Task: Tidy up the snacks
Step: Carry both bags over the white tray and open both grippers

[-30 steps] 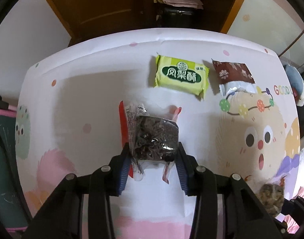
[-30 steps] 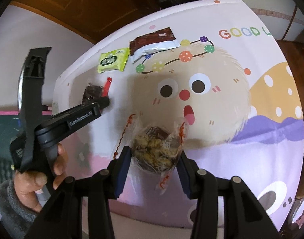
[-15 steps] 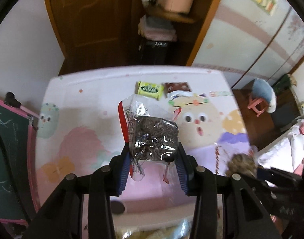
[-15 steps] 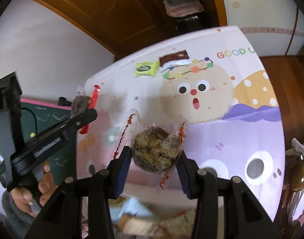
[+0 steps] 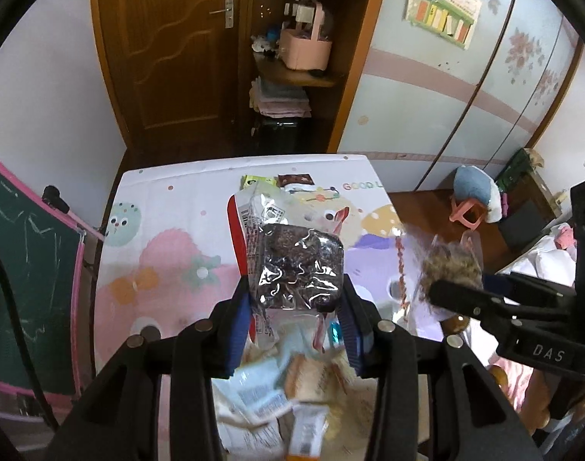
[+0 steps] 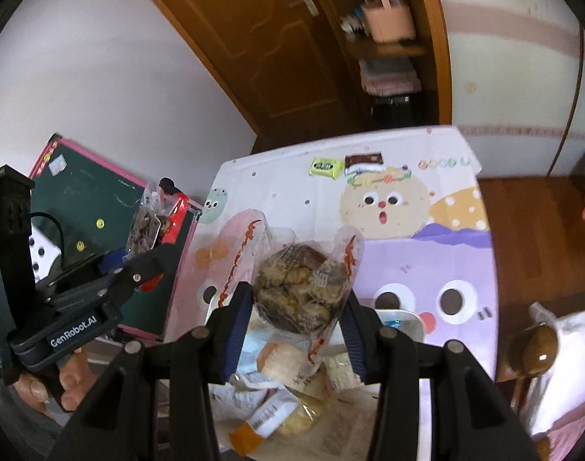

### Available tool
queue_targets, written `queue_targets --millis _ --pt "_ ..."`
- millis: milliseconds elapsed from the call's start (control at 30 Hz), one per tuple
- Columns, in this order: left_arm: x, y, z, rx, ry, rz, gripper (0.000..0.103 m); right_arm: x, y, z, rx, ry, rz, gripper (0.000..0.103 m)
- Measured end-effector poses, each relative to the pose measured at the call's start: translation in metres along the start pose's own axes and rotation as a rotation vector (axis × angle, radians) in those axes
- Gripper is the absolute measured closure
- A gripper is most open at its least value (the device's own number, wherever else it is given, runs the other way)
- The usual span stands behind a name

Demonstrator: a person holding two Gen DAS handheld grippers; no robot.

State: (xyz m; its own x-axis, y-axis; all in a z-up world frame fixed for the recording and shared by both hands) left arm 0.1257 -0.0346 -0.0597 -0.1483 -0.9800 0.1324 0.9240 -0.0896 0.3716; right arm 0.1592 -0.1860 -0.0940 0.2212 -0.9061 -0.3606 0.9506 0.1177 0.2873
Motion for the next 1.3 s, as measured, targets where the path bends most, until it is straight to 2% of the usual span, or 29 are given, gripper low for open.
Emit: queue_targets --millis 67,300,633,933,1300 --pt "0.006 -0.013 0.007 0.004 0.001 0.002 0.063 -0.005 -0.012 0.016 0.021 -0.035 0.032 0.058" --pt "0.016 -0.058 0.02 -0.013 0.012 0.029 0.062 -0.011 -0.047 0.037 0.029 -0.076 0.077 0.058" --pt "0.03 -0.102 0.011 -0.054 0.058 0.03 0.062 -0.022 -0.083 0.044 -0.001 -0.119 0.128 0.058" --pt "0.031 -0.123 -0.002 -0.108 0.054 0.043 0.062 -0.026 -0.109 0.036 -0.05 -0.125 0.143 0.058" --pt "0.042 -0.138 -0.02 -0.186 0.058 0.005 0.062 -0.025 -0.123 0.023 -0.117 -0.152 0.131 0.058"
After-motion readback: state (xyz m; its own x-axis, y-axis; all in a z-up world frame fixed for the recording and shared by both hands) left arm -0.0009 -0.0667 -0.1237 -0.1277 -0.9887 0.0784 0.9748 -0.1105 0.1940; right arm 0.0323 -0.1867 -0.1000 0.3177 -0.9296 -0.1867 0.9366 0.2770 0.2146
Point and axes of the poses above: each gripper's, at about its wrist camera, not at the fingertips, and z roughly against the way its jaws point, x to its right, y to its top, the point moved 8 cm from there along -z, roughly the way its jaws point, and after that the axes turned 13 degrees about -x, right-handed, at the moved point
